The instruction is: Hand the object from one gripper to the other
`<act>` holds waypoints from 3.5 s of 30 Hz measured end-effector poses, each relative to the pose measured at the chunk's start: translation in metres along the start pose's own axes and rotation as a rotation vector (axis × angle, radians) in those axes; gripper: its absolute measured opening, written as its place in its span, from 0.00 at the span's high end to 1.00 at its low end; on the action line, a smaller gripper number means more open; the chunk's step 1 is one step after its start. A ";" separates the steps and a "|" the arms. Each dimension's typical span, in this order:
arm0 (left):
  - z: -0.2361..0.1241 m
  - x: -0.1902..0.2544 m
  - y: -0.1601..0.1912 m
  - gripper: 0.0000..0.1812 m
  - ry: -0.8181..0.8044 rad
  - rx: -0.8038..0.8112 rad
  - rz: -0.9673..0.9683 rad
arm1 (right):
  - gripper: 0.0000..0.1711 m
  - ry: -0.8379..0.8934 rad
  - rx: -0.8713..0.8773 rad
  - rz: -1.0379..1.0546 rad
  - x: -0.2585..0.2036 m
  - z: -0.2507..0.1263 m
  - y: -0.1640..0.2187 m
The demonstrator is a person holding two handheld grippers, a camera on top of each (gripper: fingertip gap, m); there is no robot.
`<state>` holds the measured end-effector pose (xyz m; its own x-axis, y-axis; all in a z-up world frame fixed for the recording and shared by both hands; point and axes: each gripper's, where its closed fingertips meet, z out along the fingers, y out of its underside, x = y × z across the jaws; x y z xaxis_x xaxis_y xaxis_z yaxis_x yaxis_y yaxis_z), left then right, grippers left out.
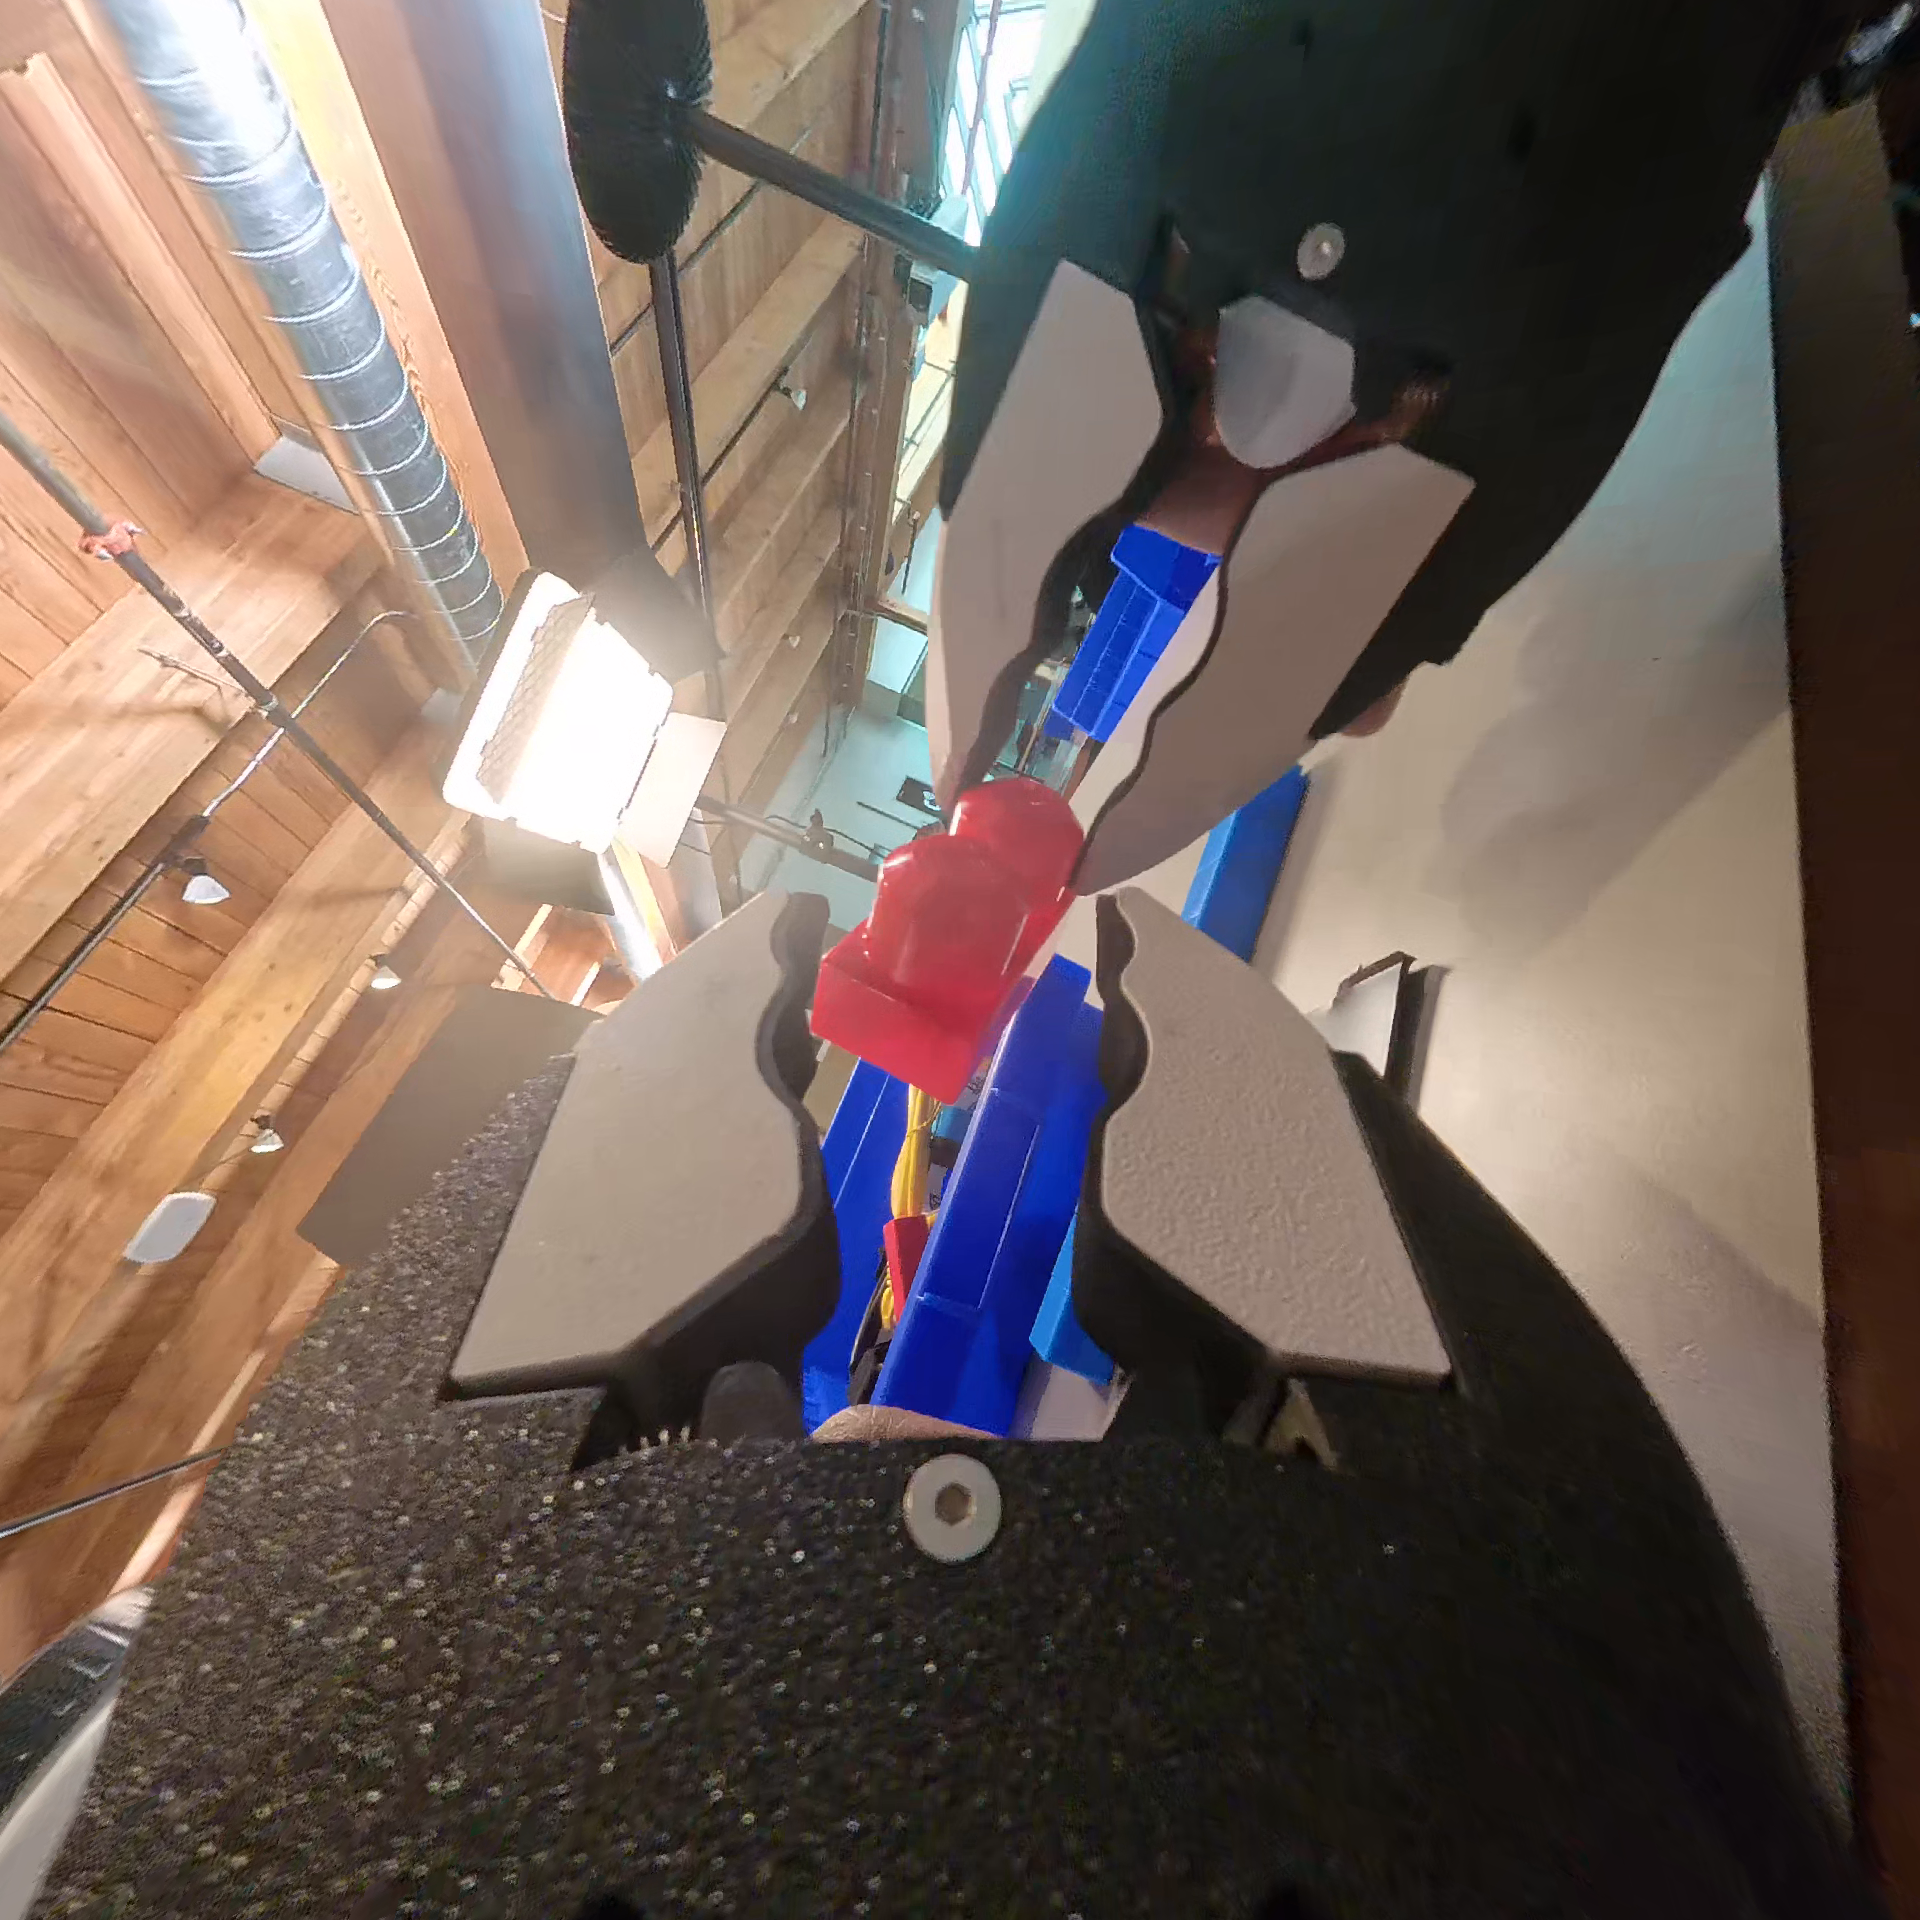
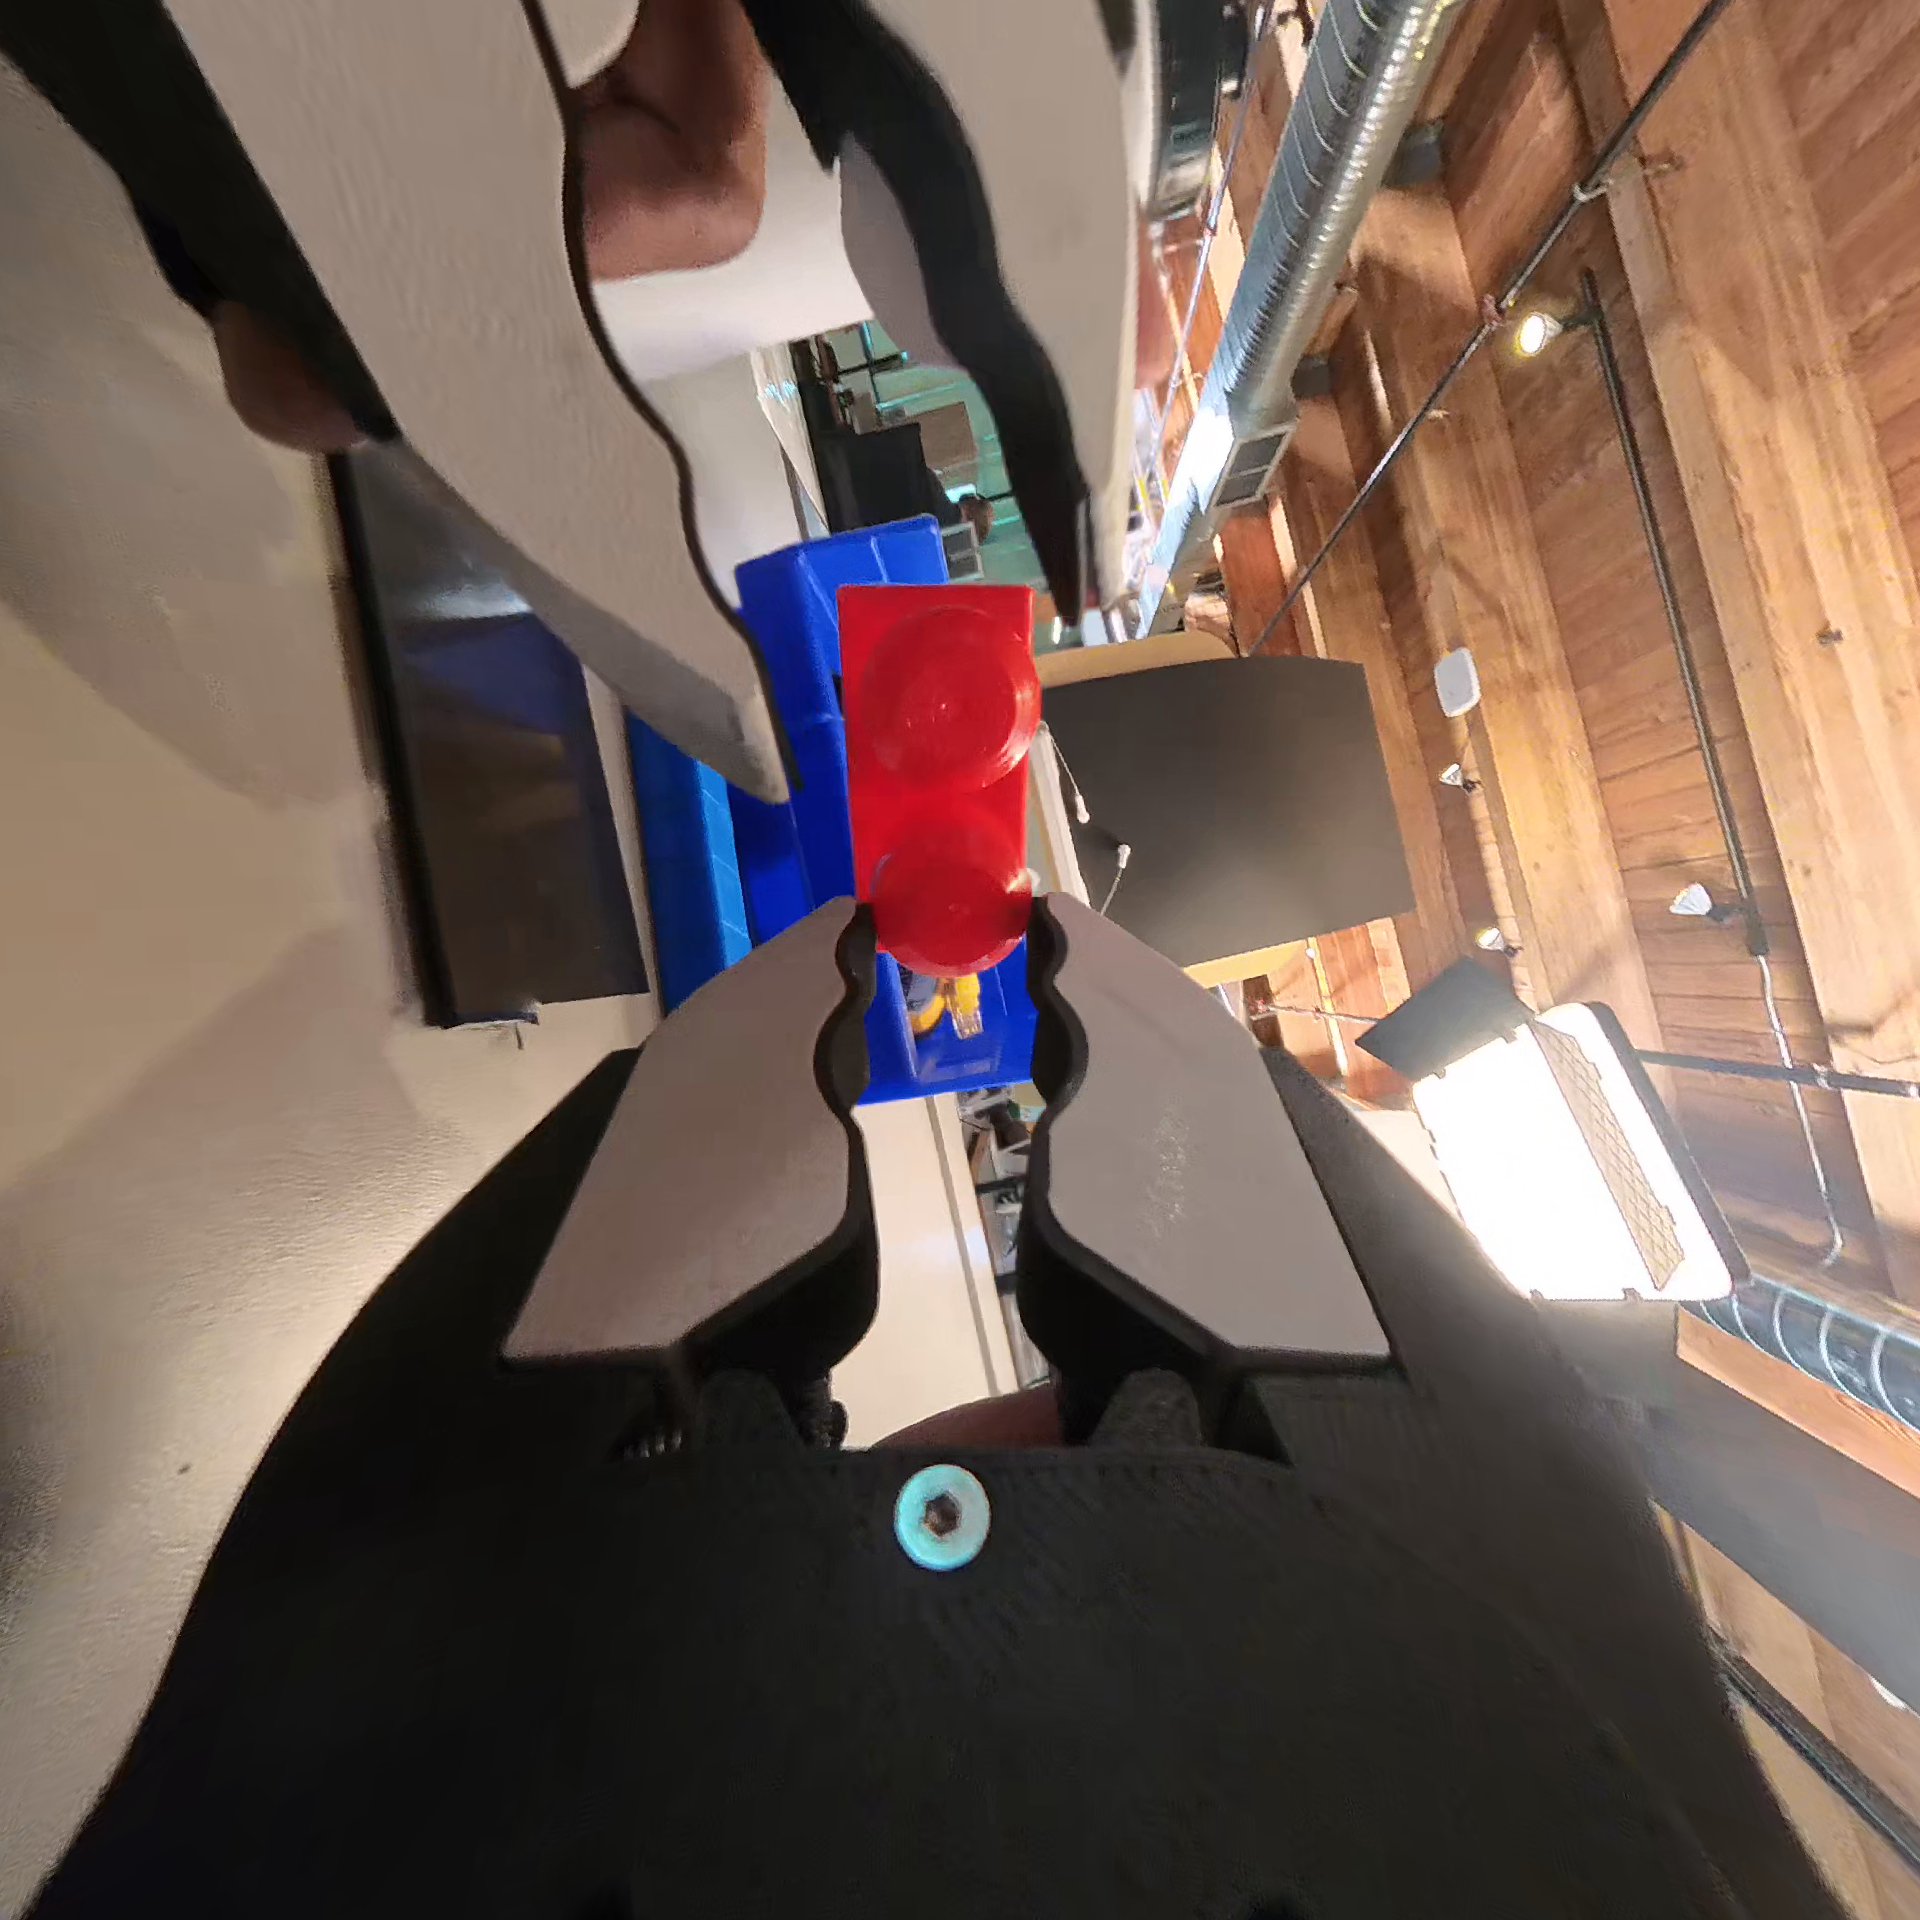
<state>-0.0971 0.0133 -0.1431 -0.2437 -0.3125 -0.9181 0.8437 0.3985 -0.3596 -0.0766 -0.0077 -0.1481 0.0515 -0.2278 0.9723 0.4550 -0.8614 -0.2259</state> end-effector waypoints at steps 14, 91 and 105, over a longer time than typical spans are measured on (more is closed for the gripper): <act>-0.005 -0.031 0.008 0.83 -0.108 -0.036 -0.180 | 0.77 0.076 0.067 0.060 0.015 -0.007 -0.009; -0.019 -0.027 -0.023 0.79 0.549 0.109 -1.560 | 0.61 -0.076 0.314 0.332 0.020 -0.027 -0.055; -0.028 -0.026 -0.038 0.63 0.514 0.270 -1.273 | 0.78 -0.318 0.387 0.711 0.021 -0.033 -0.050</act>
<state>-0.1357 0.0301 -0.1106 -0.9987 0.0405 0.0312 -0.0355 -0.1106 -0.9932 -0.1281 0.0159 -0.1184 0.6580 -0.4661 0.5914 0.4878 -0.3345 -0.8063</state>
